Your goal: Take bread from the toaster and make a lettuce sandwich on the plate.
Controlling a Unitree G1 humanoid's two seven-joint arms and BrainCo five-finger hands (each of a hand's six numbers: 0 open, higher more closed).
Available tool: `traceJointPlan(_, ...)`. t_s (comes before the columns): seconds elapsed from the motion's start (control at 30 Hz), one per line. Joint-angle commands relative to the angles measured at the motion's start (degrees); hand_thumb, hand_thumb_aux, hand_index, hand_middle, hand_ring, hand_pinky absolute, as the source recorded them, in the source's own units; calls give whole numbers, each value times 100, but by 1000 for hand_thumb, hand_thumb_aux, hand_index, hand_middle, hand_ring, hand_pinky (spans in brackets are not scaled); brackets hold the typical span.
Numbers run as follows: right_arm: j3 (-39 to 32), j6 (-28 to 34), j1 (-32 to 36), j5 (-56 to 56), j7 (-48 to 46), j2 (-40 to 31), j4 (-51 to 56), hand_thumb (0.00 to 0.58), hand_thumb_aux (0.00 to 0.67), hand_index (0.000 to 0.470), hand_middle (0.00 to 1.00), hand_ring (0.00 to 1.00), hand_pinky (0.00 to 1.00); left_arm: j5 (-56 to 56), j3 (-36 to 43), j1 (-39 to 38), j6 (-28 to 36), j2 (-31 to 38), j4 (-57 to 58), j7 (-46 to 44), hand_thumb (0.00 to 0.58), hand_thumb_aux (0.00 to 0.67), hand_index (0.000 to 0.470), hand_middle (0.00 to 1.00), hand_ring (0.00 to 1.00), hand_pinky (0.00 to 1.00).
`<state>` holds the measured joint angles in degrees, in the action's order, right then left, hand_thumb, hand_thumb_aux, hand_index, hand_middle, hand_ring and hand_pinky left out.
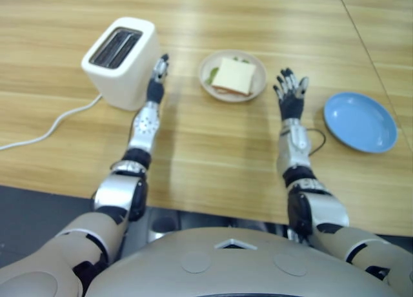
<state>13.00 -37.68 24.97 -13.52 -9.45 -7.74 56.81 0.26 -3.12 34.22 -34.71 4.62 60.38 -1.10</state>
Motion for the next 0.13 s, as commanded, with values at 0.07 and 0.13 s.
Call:
traceJointPlan(0.07, -75, -263, 107, 378, 190, -23, 297, 0, 0, 0, 0, 0, 0, -211, -152, 7, -120, -2, 152, -449, 0, 0, 0, 0, 0, 0)
traceJointPlan(0.13, -51, -328, 139, 436, 288, -13, 376, 0, 0, 0, 0, 0, 0, -184, -133, 26, -148, -23, 183, -495, 0, 0, 0, 0, 0, 0)
